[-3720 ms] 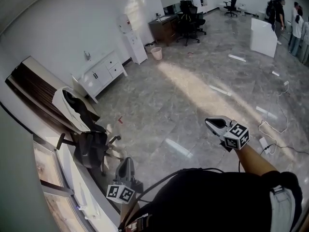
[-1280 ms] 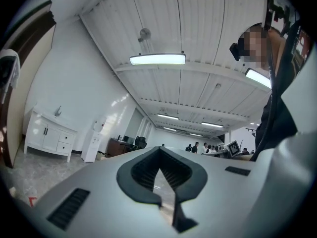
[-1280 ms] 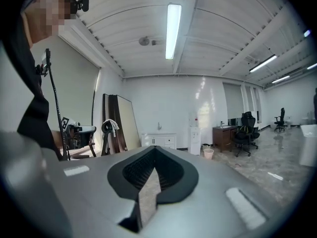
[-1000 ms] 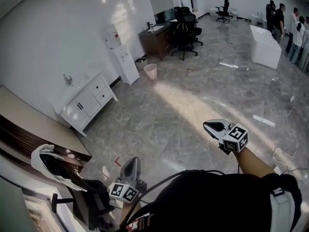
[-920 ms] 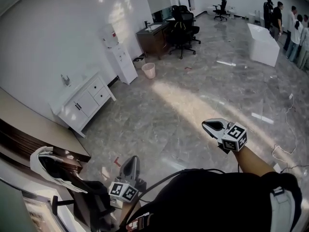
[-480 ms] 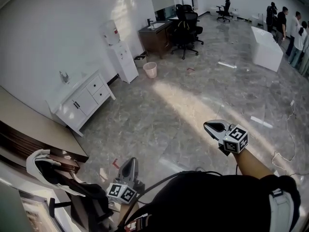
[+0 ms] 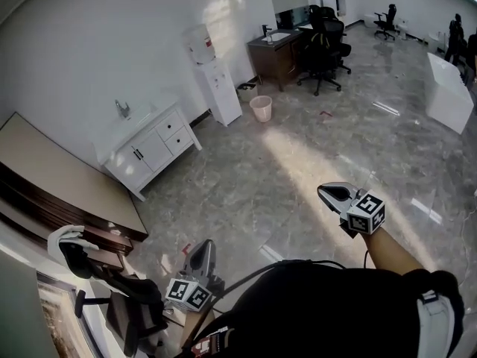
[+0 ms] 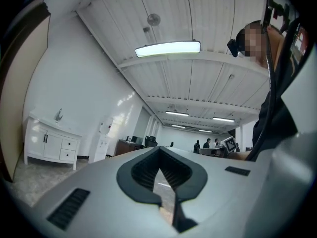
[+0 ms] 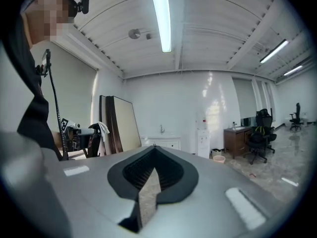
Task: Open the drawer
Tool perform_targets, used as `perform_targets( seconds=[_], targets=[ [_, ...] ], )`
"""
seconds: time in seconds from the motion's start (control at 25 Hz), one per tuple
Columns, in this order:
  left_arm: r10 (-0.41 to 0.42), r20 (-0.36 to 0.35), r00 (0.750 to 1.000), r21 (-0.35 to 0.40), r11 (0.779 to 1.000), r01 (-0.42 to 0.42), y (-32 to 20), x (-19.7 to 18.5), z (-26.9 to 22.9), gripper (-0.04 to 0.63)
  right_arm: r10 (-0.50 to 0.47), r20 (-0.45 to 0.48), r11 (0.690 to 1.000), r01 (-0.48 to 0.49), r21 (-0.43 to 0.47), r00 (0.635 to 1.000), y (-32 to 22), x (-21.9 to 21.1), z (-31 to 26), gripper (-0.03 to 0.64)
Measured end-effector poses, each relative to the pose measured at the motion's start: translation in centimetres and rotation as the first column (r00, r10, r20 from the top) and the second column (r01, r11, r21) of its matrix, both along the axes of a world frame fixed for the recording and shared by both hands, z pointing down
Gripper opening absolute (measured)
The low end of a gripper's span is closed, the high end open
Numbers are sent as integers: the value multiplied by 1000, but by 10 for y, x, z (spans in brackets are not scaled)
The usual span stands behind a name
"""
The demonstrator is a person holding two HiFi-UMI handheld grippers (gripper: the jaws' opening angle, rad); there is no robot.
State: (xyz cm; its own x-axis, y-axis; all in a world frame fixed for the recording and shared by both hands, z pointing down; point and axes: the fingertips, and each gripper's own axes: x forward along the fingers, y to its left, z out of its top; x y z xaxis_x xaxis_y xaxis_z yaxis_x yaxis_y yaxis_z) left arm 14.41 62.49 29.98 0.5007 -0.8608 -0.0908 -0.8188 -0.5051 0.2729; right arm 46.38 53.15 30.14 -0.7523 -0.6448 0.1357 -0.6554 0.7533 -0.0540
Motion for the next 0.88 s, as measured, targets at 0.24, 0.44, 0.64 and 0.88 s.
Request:
perform_targets(
  seconds=[0.24,0.44,0.64,0.88],
  targets=[
    [-51,-9,999,7,999,51,-63,63,-4,-2,-82,3,996,82,19,997,-80,50,-7,-3],
    [-64,-6,998,-26,998,64,-108,102,1,-2,-76,-4,997,76,1,997,-128,90,12,-3],
    [-49,14,999,-56,997,50,-158,123,-1,-2,-50,-8,999,50,-22,999,-166,118,22,-3],
    [18,8,1000,-63,998,-17,-209,145,11,-2,8,-17,998,-9,-57,1000,-198,139,41,-3]
  ],
)
